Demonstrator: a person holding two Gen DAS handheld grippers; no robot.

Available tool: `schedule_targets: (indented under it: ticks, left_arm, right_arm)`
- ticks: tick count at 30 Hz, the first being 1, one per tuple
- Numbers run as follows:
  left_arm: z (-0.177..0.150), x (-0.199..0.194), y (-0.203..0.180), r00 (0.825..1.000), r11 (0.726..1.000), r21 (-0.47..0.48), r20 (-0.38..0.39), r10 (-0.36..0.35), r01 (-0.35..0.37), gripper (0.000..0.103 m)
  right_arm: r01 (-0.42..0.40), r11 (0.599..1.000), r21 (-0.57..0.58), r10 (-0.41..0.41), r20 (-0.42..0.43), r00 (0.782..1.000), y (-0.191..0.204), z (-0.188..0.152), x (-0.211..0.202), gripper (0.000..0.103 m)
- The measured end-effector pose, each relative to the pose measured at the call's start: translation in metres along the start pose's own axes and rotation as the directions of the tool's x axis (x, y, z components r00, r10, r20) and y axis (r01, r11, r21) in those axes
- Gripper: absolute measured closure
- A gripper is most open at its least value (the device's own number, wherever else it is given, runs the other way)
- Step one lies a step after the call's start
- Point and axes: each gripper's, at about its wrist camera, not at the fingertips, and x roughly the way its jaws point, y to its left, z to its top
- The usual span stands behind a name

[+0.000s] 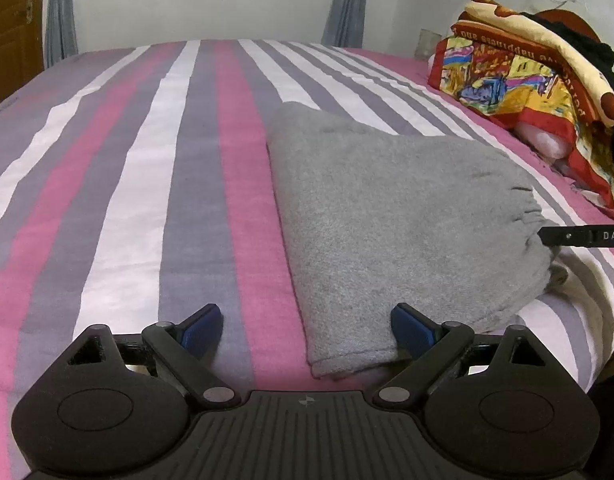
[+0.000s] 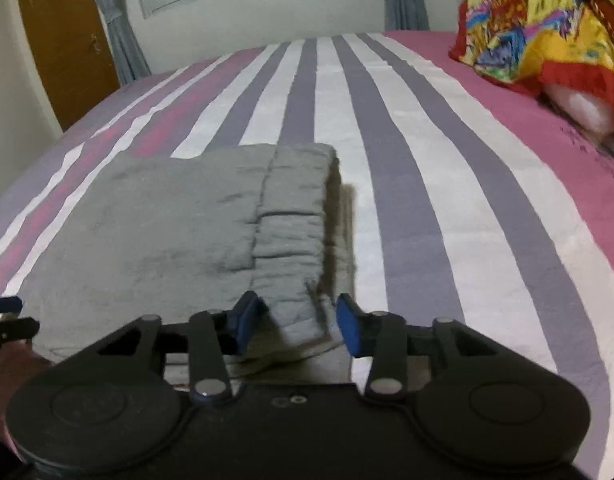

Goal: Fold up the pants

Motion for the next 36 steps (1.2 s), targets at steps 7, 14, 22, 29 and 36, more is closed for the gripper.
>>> schedule_targets:
  ticks: [7, 14, 22, 29, 36]
  left_arm:
    - [-0.001, 0.003, 0.003, 1.000, 1.000, -0.007, -0.002, -0.007, 0.007, 0.010]
    - [0.022, -0.004, 0.011, 0.996, 0.999, -0.004, 0.084, 0.033, -0.033, 0.010]
    - [0.044, 0.064, 0.031, 1.000, 0.999, -0.049, -0.026, 0.011, -0.012, 0.010]
    - [0.078, 0.089, 0.034, 0.999, 0.999, -0.043, 0.036, -0.005, 0.007, 0.010]
    - [0.118, 0.109, 0.016, 0.997, 0.999, 0.043, 0.070, -0.014, 0.011, 0.010]
  right_arm:
    - [-0.011, 1.000, -0.001, 0.011, -0.006, 1.000, 0.000, -0.002, -0.001, 0.057]
    - [-0.017, 0.998, -0.068, 0.024, 0.115, 0.993, 0.023, 0.012, -0.034, 0.058]
    - [0.048, 0.995, -0.082, -0.052, -0.047, 0.998, 0.016, 0.036, 0.038, 0.047]
    - [-0.028, 0.998, -0.055, 0.033, 0.089, 0.996, 0.016, 0.076, 0.033, 0.045]
    - [-0.019, 0.996, -0.090, 0.020, 0.005, 1.000, 0.020, 0.080, 0.075, 0.039]
